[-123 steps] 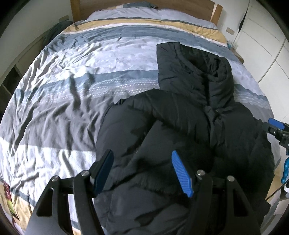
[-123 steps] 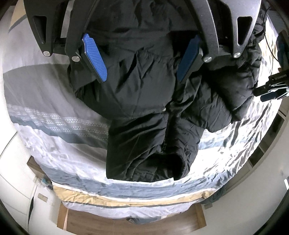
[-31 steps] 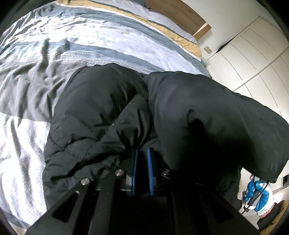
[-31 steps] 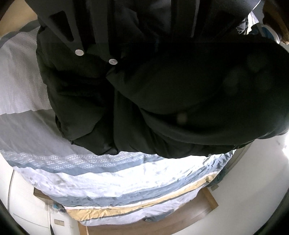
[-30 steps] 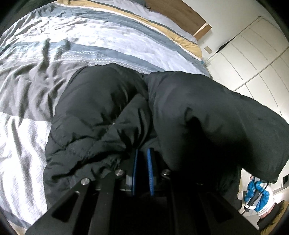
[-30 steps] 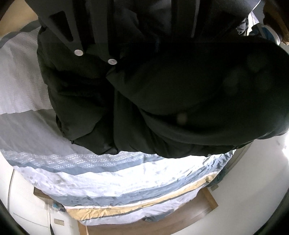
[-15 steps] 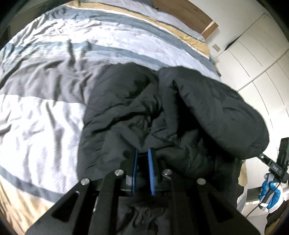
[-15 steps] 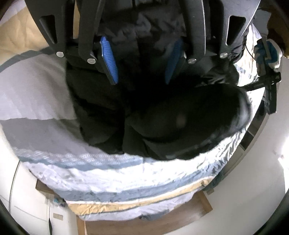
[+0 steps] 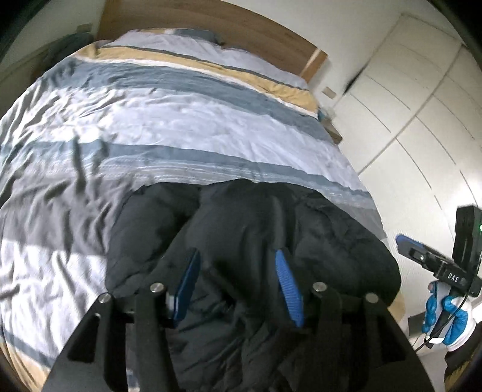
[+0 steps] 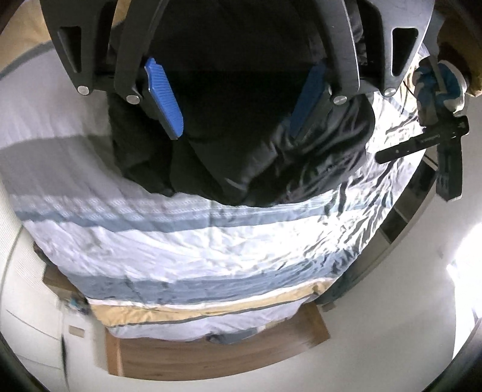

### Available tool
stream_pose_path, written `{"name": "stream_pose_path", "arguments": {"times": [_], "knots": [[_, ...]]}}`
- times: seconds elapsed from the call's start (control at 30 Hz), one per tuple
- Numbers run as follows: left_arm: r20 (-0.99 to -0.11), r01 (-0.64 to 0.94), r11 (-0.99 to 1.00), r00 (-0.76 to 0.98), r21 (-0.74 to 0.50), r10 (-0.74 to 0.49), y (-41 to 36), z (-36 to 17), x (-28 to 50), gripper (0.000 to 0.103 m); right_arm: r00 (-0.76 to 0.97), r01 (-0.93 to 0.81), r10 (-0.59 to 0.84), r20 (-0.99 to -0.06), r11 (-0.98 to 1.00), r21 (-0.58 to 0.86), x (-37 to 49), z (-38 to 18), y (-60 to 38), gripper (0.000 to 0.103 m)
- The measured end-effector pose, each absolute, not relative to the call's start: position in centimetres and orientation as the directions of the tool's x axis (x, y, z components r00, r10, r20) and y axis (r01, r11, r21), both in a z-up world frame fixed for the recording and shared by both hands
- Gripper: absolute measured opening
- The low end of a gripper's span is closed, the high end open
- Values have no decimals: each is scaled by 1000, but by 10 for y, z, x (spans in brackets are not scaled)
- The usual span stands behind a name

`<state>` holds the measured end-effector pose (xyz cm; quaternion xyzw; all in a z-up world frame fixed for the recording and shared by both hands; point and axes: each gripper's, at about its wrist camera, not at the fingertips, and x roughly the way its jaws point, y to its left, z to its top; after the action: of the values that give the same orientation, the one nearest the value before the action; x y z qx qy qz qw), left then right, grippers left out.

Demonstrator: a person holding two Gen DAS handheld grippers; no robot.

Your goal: Fold large clothes

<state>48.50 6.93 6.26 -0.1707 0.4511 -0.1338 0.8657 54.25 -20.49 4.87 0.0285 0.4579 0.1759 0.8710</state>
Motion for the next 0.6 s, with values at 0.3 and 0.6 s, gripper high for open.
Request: {"name": "stream_pose_path", "arguments": {"times": [0.3, 0.6], "knots": [[-787, 138, 931, 501, -338, -360, 36, 22, 507, 50, 470, -312, 310, -826, 934, 172, 567, 12, -173, 73], [-835, 184, 949, 451, -258, -315, 25, -40, 494, 52, 383, -306, 222, -897, 946, 103, 559, -57, -176, 75]]}}
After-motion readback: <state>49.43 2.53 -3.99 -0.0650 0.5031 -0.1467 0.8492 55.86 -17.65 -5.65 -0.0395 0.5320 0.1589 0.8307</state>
